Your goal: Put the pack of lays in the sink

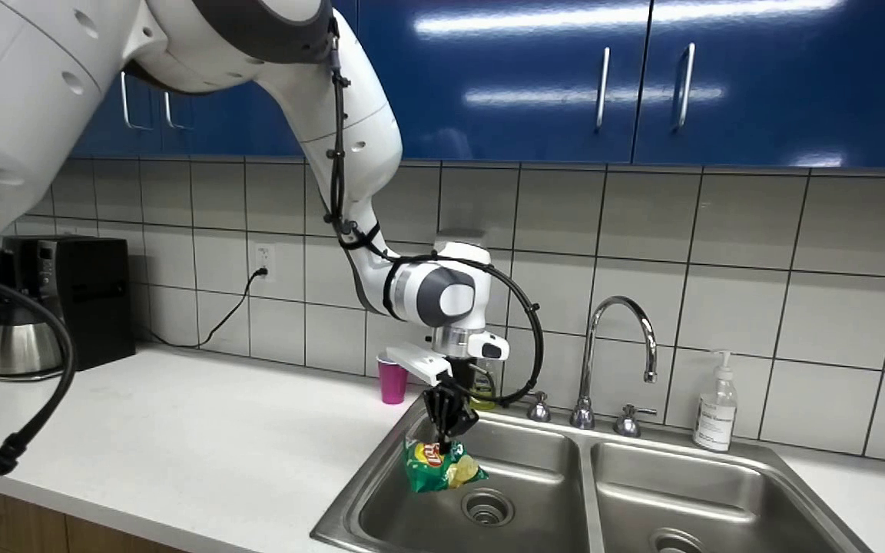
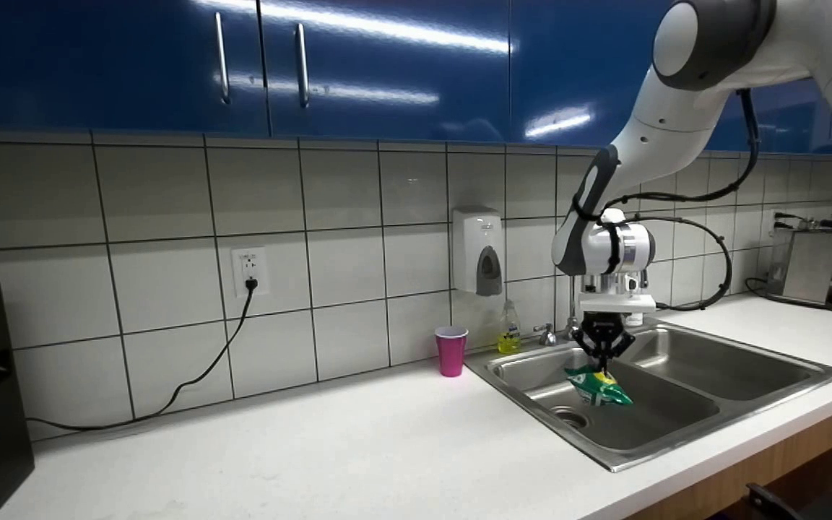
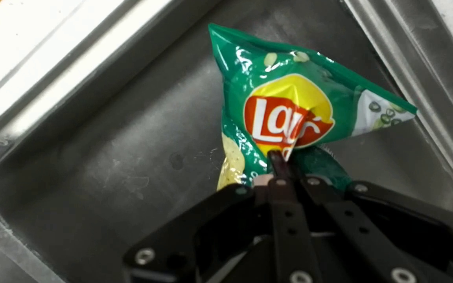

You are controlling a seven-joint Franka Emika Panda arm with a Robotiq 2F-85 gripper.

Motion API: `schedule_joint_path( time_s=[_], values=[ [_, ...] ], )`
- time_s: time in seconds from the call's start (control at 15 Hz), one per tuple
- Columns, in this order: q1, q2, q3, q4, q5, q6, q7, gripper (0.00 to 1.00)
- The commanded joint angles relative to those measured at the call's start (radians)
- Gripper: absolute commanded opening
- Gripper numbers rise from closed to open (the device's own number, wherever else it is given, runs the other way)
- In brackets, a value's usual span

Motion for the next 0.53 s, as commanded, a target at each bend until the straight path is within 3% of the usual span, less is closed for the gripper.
schedule_joint_path(
  time_s=[0.0, 0.47],
  values=[
    [-0.023, 0.089, 0.005, 0.083, 0.013, -0.001, -0.017, 0.0],
    [-0.02, 0.223, -0.005, 0.177, -0.012, 0.017, -0.015, 0.0]
  ],
)
